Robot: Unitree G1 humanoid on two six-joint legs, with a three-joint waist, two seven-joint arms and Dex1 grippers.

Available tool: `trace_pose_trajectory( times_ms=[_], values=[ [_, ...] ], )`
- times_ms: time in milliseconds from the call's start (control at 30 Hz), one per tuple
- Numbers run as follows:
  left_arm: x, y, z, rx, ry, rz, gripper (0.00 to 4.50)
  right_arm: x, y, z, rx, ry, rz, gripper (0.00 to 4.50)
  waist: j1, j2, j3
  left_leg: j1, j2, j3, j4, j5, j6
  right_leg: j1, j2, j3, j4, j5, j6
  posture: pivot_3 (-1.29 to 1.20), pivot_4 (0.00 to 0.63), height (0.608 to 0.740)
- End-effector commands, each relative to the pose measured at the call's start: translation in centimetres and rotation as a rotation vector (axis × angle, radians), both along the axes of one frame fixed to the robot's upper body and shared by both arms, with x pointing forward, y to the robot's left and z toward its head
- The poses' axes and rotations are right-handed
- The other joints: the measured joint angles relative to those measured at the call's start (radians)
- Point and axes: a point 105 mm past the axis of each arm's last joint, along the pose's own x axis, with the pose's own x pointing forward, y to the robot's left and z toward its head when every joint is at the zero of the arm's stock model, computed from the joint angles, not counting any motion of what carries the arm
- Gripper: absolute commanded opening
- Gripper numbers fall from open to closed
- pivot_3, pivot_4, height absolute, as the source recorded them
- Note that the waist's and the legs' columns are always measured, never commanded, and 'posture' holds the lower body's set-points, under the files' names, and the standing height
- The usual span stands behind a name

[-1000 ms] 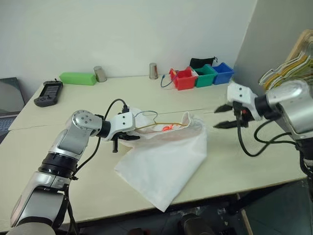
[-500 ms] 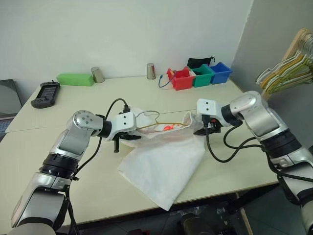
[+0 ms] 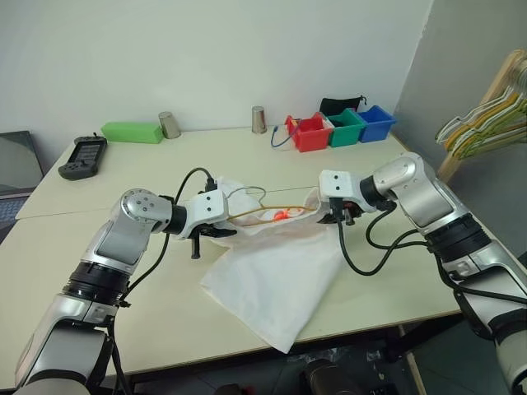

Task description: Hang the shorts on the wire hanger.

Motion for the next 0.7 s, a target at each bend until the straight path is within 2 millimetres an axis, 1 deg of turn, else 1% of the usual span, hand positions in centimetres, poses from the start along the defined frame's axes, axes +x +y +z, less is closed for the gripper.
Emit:
trace_pose_trajectory(
  times_ms=[33, 67, 133, 267, 467, 500, 600, 700],
  values=[
    [0.4, 0.3, 1.9, -0.002, -0.072, 0.010, 0.00, 0.6, 0.3, 1.2, -0.063, -0.114, 0.047, 0.64, 0.000, 0.000, 0.000, 0.000, 0.000, 0.000, 0.000, 0.000, 0.000, 0.000, 0.000, 0.000, 0.000, 0.000, 0.000, -0.10, 0.000, 0.740],
    [0.4, 0.3, 1.9, -0.002, -0.072, 0.011, 0.00, 0.8, 0.3, 1.3, -0.084, -0.139, 0.057, 0.35, 0.000, 0.000, 0.000, 0.000, 0.000, 0.000, 0.000, 0.000, 0.000, 0.000, 0.000, 0.000, 0.000, 0.000, 0.000, -0.10, 0.000, 0.740],
    [0.5, 0.2, 1.9, -0.001, -0.075, 0.012, 0.00, 1.0, 0.4, 1.3, -0.100, -0.169, 0.064, 0.03, 0.000, 0.000, 0.000, 0.000, 0.000, 0.000, 0.000, 0.000, 0.000, 0.000, 0.000, 0.000, 0.000, 0.000, 0.000, -0.10, 0.000, 0.740],
    [0.6, 0.1, 2.0, -0.004, -0.081, 0.011, 0.00, 1.1, 0.8, 1.4, -0.091, -0.172, 0.068, 0.03, 0.000, 0.000, 0.000, 0.000, 0.000, 0.000, 0.000, 0.000, 0.000, 0.000, 0.000, 0.000, 0.000, 0.000, 0.000, -0.11, 0.000, 0.740],
    [1.0, 0.0, 2.2, -0.009, -0.108, 0.011, 0.00, 1.3, 0.6, 1.4, -0.082, -0.168, 0.047, 0.03, -0.001, 0.000, 0.000, 0.000, 0.000, 0.000, 0.000, 0.000, 0.000, 0.000, 0.000, 0.000, 0.000, 0.000, 0.000, -0.11, 0.000, 0.740],
    [1.0, -0.1, 2.4, -0.016, -0.118, 0.006, 0.31, 1.3, 0.6, 1.4, -0.076, -0.164, 0.043, 0.00, -0.001, 0.000, 0.000, 0.000, 0.000, 0.000, 0.000, 0.000, 0.000, 0.000, 0.000, 0.000, 0.000, 0.000, 0.000, -0.11, 0.000, 0.740],
    [1.2, -0.2, 3.1, -0.053, -0.132, -0.001, 0.84, 1.5, 0.8, 1.6, -0.036, -0.155, 0.014, 0.00, -0.001, 0.000, 0.000, 0.000, 0.000, -0.001, 0.000, 0.000, 0.000, 0.000, 0.000, 0.000, 0.000, 0.000, 0.000, -0.11, 0.000, 0.740],
    [1.4, -0.1, 3.9, -0.074, -0.142, 0.003, 1.49, 1.5, 0.7, 1.6, -0.017, -0.147, -0.006, 0.00, 0.000, 0.000, 0.000, 0.000, 0.000, -0.001, 0.000, 0.000, 0.000, 0.000, 0.000, 0.000, 0.000, 0.000, 0.000, -0.11, 0.000, 0.740]
  ],
)
